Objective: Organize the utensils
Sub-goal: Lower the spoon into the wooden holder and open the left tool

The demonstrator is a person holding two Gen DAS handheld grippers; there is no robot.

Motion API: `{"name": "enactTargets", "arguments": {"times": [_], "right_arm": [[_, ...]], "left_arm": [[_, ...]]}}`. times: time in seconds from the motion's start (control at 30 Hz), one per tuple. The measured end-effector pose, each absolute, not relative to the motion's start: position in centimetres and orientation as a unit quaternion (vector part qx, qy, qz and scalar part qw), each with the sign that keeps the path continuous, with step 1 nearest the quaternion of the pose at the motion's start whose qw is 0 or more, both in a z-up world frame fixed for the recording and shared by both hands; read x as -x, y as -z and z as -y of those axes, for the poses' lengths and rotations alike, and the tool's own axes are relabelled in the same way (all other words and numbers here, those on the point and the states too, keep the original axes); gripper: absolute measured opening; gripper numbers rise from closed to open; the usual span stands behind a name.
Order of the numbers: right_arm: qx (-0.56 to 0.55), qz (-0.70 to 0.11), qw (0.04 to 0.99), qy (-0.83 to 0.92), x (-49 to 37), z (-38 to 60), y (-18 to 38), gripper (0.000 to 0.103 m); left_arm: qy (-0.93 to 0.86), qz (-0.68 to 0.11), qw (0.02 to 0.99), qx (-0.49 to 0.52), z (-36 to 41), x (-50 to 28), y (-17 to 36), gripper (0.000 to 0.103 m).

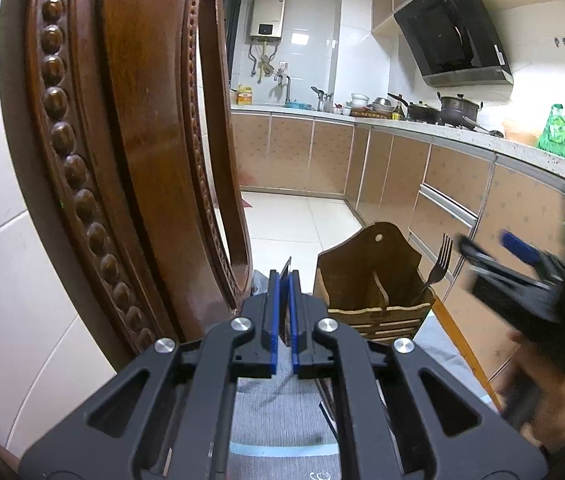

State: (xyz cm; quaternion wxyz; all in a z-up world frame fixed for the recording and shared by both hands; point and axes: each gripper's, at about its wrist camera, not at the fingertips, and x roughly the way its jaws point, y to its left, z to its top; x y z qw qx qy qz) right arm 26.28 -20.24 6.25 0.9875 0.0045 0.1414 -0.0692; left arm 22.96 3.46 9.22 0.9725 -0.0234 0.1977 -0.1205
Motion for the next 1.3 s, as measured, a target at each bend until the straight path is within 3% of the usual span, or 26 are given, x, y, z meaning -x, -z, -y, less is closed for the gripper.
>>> {"name": "enactTargets", "arguments": {"times": [0.13, 0.23, 0.33, 0.67, 0.9, 1.23, 1.3], "right_arm": [[-0.066, -0.117, 0.990, 0.039, -19.2, 24.0, -6.2, 0.096], [-0.115, -0.117, 0.984, 0.070, -14.9, 27.0, -4.1, 0.098], [-0.191, -0.148, 0.968, 0.062, -15.3, 29.4, -3.6, 0.098], [-0.180, -0.188, 0.963, 0.071, -16.8, 31.7, -3.1, 0.098], [-0.164, -0.189, 0.965, 0.072, -17.2, 31.9, -3.0, 0.098], [-0.161, -0.195, 0.966, 0.059, -17.8, 31.2, -3.1, 0.098], [-0.156, -0.197, 0.966, 0.055, -18.0, 30.8, -3.0, 0.098]], "left_arm": [[0.111, -0.182, 0.976, 0.035, -3.8, -22.5, -10.6, 0.004], [0.101, -0.164, 0.981, 0.030, -3.4, -22.4, -12.2, 0.004], [0.095, -0.146, 0.984, 0.030, -2.9, -22.8, -14.5, 0.004], [0.083, -0.124, 0.988, 0.033, 0.2, -28.5, -19.9, 0.004], [0.065, -0.158, 0.985, 0.029, 2.6, -33.5, -16.3, 0.004], [0.101, -0.230, 0.968, 0.015, 4.6, -34.1, -9.4, 0.005], [0.109, -0.235, 0.966, 0.009, 4.8, -33.6, -8.8, 0.021]]}}
